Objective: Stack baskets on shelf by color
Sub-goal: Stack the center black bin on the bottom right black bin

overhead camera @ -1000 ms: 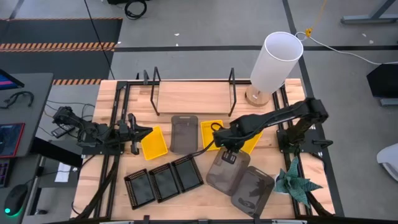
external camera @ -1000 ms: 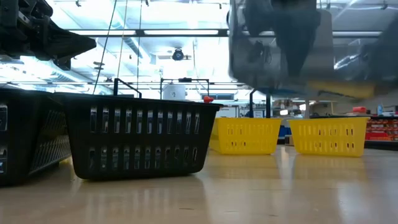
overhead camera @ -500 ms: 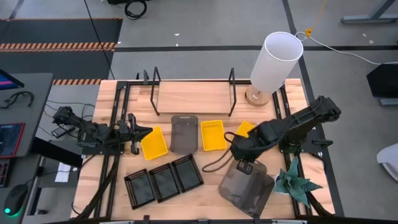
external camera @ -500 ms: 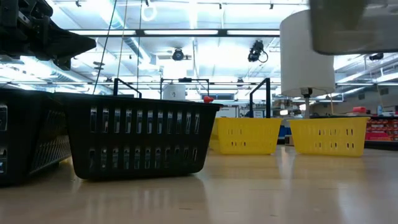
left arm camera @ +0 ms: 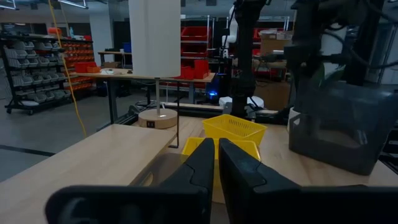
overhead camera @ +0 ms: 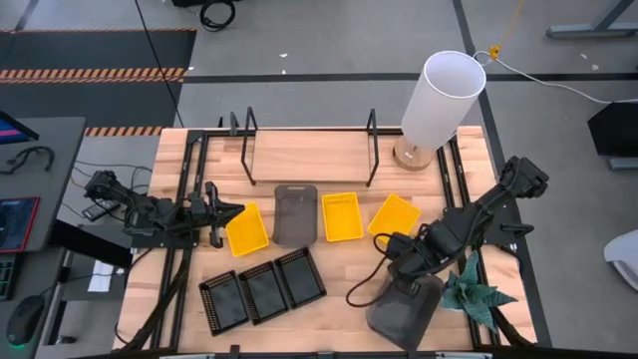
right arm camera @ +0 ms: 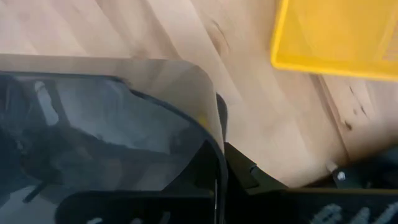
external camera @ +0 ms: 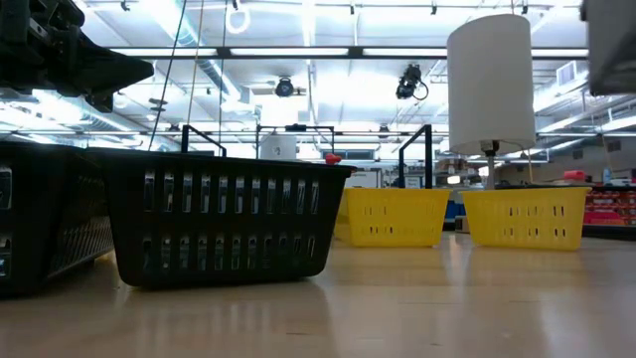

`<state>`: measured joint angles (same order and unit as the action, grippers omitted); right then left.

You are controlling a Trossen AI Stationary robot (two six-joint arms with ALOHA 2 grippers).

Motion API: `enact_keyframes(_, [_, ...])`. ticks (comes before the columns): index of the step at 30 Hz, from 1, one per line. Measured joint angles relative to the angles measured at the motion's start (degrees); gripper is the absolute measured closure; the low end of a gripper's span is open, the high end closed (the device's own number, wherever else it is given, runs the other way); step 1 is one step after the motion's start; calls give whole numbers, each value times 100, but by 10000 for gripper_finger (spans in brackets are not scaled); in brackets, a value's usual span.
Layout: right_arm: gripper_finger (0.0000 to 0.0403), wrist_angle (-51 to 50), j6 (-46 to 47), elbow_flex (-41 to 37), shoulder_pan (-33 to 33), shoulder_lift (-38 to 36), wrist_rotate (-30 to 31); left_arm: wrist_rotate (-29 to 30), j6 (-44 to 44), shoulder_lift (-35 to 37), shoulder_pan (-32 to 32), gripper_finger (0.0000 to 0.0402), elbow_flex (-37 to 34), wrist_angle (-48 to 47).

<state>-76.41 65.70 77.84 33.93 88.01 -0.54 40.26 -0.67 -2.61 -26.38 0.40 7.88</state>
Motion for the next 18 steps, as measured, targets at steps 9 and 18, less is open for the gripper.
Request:
enact_keyframes(9, [398,275,274,-464,118,0,-417,-1,0,2,1,363,-1,0])
enact_keyframes(18, [381,442,361,-613,116,4,-633,-1,0,2,0,373,0,0])
